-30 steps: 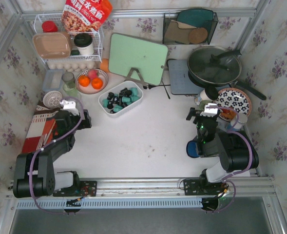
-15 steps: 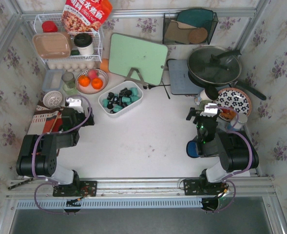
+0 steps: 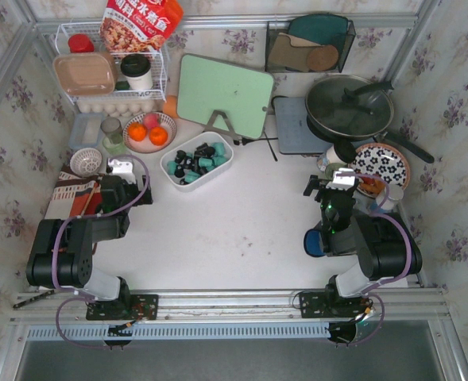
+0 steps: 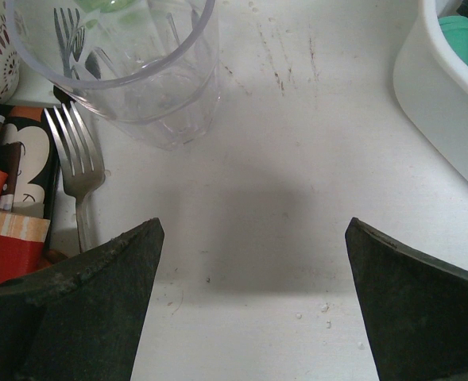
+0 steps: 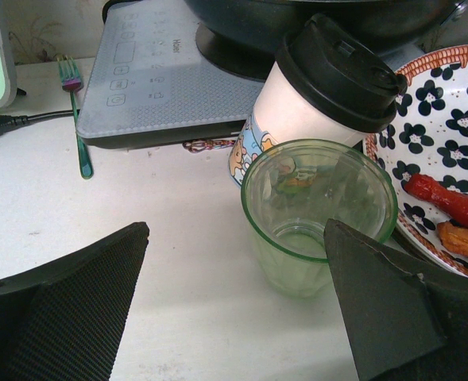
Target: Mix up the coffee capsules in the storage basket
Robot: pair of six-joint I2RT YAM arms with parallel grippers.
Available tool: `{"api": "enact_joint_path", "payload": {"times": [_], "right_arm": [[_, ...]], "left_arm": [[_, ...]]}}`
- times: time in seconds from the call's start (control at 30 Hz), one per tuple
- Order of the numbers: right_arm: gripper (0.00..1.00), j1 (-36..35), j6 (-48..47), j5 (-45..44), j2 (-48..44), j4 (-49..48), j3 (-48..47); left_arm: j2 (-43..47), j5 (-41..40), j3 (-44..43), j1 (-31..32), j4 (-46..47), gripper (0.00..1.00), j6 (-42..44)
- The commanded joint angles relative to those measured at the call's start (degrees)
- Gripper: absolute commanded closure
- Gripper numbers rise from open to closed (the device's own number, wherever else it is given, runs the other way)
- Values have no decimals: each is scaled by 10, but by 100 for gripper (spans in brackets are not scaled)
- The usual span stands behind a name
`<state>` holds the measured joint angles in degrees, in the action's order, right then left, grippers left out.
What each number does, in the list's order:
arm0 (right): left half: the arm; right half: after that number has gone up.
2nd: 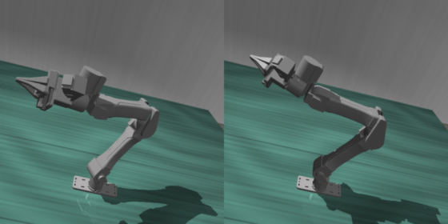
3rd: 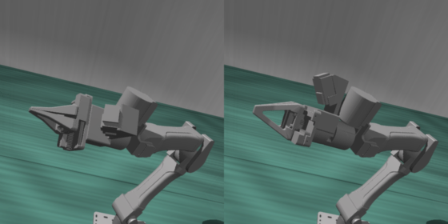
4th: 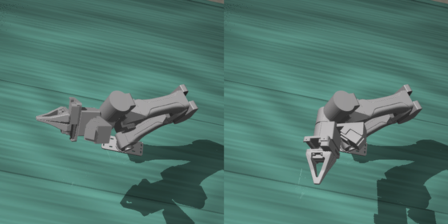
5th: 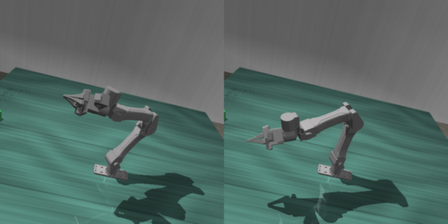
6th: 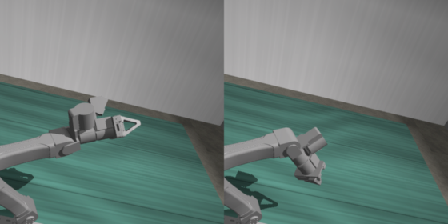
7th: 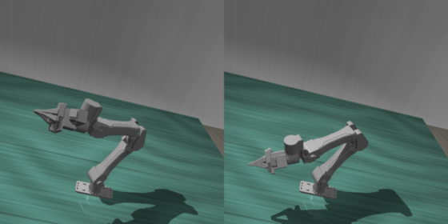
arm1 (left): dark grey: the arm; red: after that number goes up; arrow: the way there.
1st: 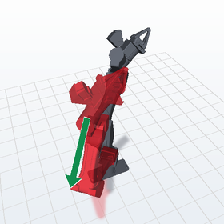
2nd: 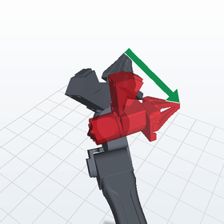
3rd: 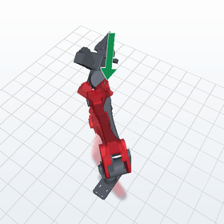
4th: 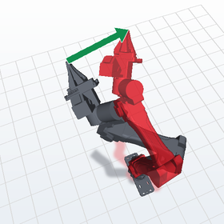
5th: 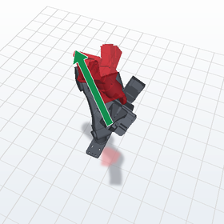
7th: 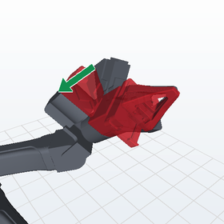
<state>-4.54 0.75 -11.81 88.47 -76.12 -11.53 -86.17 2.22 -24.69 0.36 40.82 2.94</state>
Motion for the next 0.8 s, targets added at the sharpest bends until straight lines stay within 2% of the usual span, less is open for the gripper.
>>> {"api": "enact_joint_path", "payload": {"times": [0.0, 0.57, 0.77], "right_arm": [[0, 0, 2, 3, 0, -4, -2], [0, 0, 2, 3, 0, -5, -2], [0, 3, -15, 59, -1, 3, -7]], "left_arm": [[2, -1, -2, 0, 12, 0, 6], [2, -1, -2, 0, 12, 0, 6], [2, -1, -2, -1, 12, 0, 6]]}}
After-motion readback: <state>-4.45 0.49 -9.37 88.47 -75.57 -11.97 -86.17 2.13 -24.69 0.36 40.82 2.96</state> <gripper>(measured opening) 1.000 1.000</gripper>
